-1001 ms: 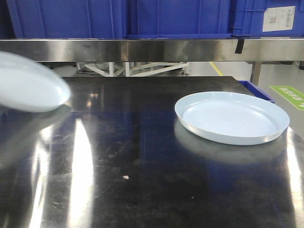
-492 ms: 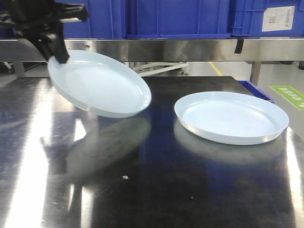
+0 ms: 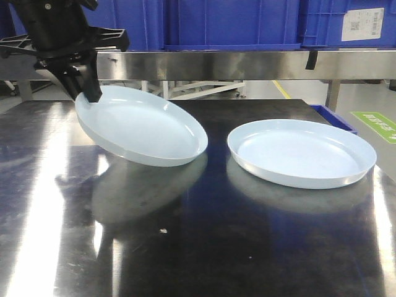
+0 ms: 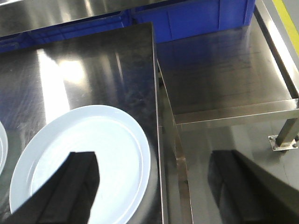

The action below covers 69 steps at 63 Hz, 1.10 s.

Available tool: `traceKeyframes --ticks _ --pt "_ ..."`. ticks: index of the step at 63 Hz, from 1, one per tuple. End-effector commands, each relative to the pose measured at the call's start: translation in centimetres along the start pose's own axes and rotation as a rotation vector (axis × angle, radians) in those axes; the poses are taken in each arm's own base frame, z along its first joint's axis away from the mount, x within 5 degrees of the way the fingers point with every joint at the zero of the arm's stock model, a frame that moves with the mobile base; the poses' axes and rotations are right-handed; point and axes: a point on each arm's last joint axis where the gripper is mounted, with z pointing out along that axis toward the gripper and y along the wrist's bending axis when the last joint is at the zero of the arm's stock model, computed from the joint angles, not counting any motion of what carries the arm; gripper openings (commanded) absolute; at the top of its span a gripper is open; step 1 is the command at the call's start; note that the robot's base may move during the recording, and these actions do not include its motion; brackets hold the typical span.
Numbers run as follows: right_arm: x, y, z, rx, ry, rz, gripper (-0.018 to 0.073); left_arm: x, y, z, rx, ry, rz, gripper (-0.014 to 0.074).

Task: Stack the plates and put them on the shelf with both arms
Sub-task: 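Carry the plate toward the other plate and set it down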

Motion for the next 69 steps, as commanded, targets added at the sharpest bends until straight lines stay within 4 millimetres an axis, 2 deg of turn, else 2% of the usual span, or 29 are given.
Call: traceKeyframes --ticks 1,4,9,12,17,20,25,31,32,33,34,37,41,51,60,69 --pt "-2.0 0.4 -0.7 -0.02 -0.124 -0.002 0.0593 -1.1 -0.4 -2.9 0.011 -0.104 0.023 0.0329" --pt "-1.9 0.4 -0.7 -0.02 -0.12 -0.002 0.0593 -1.0 -0.3 -2.9 -0.002 -0.099 0.032 0.043" --pt "-1.9 0.4 -0.7 -0.019 -0.118 -0.002 0.0593 -0.9 -0.1 -2.9 -0.03 -0.088 0.043 0.0544" --pt "-1.9 0.4 -0.7 -0.019 -0.118 -0.002 0.0593 -0.9 0.1 -2.9 -0.045 -0.081 0.051 0.0566" --pt "-1.9 0.4 -0.7 -0.019 -0.118 -0.002 0.0593 -0.7 0.2 -2.9 -0.057 -0.068 0.055 0.0554" --pt "-1.9 0.4 -0.7 -0.019 -0.118 -0.002 0.0593 -0.7 0.3 -3.0 -0.067 -0.065 0.062 0.0524" --pt "-1.9 0.4 -0.7 -0.019 -0.118 -0.002 0.0593 -0.7 0.3 -3.4 -0.068 -0.074 0.064 0.0405" --pt "-1.9 0.4 -0.7 -0.019 -0.118 -0.002 0.0593 -0.8 0.3 -4.5 -0.062 -0.106 0.063 0.0158" --pt "-1.9 0.4 -0.7 -0.019 -0.118 -0.002 0.0593 -0.9 0.2 -4.7 -0.059 -0.116 0.063 0.0089" --pt "-1.9 0.4 -0.7 -0.019 -0.118 -0.002 0.0593 -0.9 0.2 -5.1 -0.056 -0.132 0.063 0.0061" --pt "-1.9 0.4 -0.7 -0.019 -0.118 -0.002 0.0593 -0.9 0.2 -5.3 -0.055 -0.138 0.063 0.0077" --pt "-1.9 0.4 -0.7 -0.019 -0.117 -0.002 0.0593 -1.1 0.1 -6.4 -0.042 -0.18 0.059 0.0118" --pt "-1.9 0.4 -0.7 -0.019 -0.117 -0.002 0.0593 -1.1 0.1 -8.1 -0.028 -0.238 0.056 0.0091" --pt "-1.9 0.4 -0.7 -0.019 -0.117 -0.002 0.0593 -0.7 0.4 -13.2 -0.011 -0.376 0.053 0.0091" --pt "-1.9 0.4 -0.7 -0.019 -0.117 -0.002 0.0593 0.1 2.1 -18.4 -0.011 -0.526 0.004 0.0091" --pt "-1.9 0.4 -0.7 -0.019 -0.113 -0.002 0.0593 2.5 4.4 -24.9 -0.039 -0.707 -0.061 0.0091"
